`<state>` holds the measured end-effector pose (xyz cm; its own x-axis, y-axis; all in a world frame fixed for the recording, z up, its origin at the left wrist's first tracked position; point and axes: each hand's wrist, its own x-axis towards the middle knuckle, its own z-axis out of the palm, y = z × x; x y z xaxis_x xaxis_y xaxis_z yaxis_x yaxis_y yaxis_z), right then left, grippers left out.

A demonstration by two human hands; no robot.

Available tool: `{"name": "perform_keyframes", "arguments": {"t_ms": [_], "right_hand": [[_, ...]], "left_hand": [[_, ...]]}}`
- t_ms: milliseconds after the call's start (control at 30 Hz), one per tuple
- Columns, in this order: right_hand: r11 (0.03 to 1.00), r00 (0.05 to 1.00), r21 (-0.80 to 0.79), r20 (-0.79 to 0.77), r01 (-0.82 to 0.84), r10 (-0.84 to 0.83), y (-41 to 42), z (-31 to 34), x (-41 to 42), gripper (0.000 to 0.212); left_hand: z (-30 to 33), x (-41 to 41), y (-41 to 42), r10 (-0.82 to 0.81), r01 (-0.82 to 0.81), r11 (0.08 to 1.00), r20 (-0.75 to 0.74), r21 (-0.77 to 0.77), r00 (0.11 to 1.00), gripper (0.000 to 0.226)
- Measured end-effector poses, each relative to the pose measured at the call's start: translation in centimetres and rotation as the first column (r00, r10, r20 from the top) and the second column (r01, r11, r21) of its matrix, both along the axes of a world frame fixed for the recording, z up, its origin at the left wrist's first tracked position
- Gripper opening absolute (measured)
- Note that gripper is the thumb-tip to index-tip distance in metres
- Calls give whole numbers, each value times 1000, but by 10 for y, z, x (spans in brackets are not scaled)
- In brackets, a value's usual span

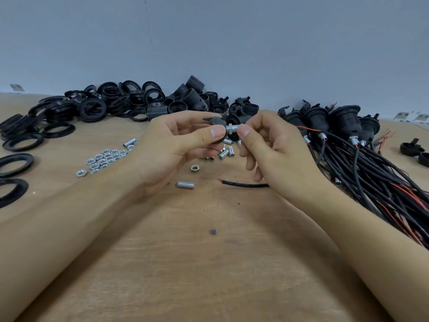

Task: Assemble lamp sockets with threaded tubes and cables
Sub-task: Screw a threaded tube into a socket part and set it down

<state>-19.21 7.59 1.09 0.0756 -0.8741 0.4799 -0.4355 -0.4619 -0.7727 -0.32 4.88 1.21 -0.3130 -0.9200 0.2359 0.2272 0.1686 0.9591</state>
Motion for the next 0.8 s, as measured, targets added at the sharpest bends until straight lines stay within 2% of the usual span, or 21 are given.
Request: {"name": "perform_keyframes", "arguments": {"t_ms": [100,167,333,367,433,533,700,800], "right_hand": [[1000,999,-19,-49,7,-8,-1,-2,0,6],[999,996,-41,-83,-32,29,-1,-2,-1,8],[998,998,-1,24,63,-63,-3,-3,0,48],[997,996,-6,50,73,-73,-3,-2,1,48],[999,997,-7,62,47,-46,-1,1,-1,37],[1000,999,4,-26,-30,30,3,3,-3,17],[993,996,114,86,-12,2,1,3,-3,48],[987,992,119,75,-107,98,2,3,-4,38]], "left_hand": [[0,0,-1,-5,5,1000,12,0,1000,37],[-1,1,-1,-13,13,1000,32,-10,999,36],[-2,-2,3,-66,69,996,62,-50,996,32],[-2,-2,3,-62,65,996,60,-54,996,32],[-2,-1,2,-51,53,997,49,-50,997,35],[-3,-1,1,-41,43,998,46,-39,998,29],[-2,-3,2,-47,48,998,16,-39,999,26],[-2,-2,1,-30,29,999,-33,-25,999,25]]}}
